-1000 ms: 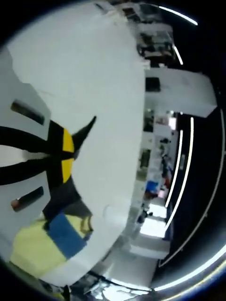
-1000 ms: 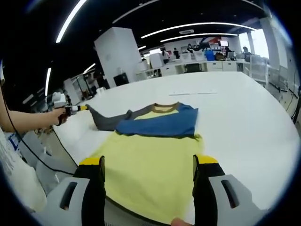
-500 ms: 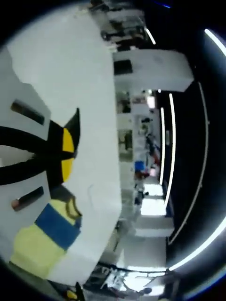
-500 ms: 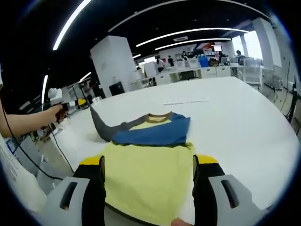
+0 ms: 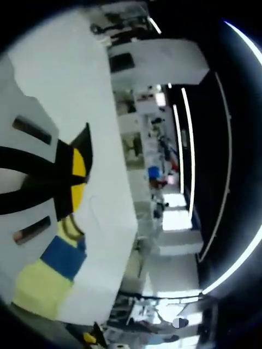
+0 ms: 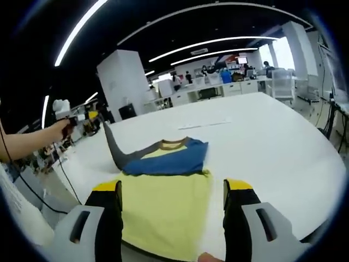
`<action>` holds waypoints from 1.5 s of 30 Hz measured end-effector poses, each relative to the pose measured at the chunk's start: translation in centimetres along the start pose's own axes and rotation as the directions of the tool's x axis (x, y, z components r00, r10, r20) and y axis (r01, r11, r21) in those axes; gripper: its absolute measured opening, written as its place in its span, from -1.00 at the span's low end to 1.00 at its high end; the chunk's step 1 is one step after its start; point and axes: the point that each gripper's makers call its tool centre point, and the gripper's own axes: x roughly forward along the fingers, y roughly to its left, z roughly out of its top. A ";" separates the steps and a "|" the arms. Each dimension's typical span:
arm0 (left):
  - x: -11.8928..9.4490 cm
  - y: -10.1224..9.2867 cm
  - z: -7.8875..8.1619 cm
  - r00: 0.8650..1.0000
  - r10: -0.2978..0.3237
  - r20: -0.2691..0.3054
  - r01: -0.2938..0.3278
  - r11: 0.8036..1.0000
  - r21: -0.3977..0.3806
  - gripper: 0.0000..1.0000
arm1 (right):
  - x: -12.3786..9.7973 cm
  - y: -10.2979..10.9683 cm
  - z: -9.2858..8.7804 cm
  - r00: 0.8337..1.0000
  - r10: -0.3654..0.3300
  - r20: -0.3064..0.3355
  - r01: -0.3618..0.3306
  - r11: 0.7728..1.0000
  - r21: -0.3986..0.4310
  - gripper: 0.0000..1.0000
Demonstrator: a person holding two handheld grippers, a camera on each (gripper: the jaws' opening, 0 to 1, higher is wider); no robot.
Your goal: Fold the garment on the visible template until the final outline fits inside the template.
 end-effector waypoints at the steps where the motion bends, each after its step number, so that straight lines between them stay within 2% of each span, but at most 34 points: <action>1: 0.3 -0.5 0.2 1.000 -0.019 0.000 0.019 1.000 0.004 -1.00 | -0.1 -0.1 0.0 1.000 -0.002 0.002 0.002 1.000 0.002 0.51; 8: 2.5 -4.1 1.6 0.991 -0.130 -0.011 0.130 0.990 0.058 -1.00 | -0.4 -0.9 -0.3 1.000 -0.023 0.001 0.023 1.000 0.015 0.49; 14: 4.5 -6.1 2.9 0.981 -0.196 0.001 0.195 0.977 0.086 -1.00 | -0.6 -1.2 -0.3 0.999 -0.035 0.007 0.035 0.999 0.026 0.49; 19: 5.8 -8.5 3.0 0.966 -0.260 -0.004 0.259 0.962 0.090 -1.00 | -0.8 -1.4 -0.3 0.999 -0.040 0.007 0.040 0.999 0.031 0.49; 25: 7.1 -11.7 2.0 0.943 -0.333 -0.027 0.334 0.937 0.100 -1.00 | -1.3 -2.1 -0.5 0.998 -0.061 0.010 0.061 0.997 0.040 0.48; 31: 7.9 -14.0 1.3 0.926 -0.375 -0.039 0.377 0.921 0.092 -1.00 | -1.6 -2.6 -0.8 0.997 -0.077 0.007 0.077 0.996 0.048 0.48; 33: 8.3 -14.9 0.9 0.917 -0.397 -0.043 0.399 0.913 0.089 -1.00 | -1.8 -2.7 -0.8 0.997 -0.082 0.008 0.081 0.995 0.052 0.48; 39: 9.6 -18.1 -1.2 0.896 -0.437 -0.074 0.442 0.894 0.075 -1.00 | -2.4 -3.1 -1.2 0.995 -0.096 -0.001 0.096 0.994 0.055 0.47; 45: 10.3 -20.4 -2.7 0.886 -0.456 -0.086 0.460 0.887 0.033 -1.00 | -3.3 -3.8 -1.4 0.993 -0.115 -0.009 0.115 0.992 0.056 0.47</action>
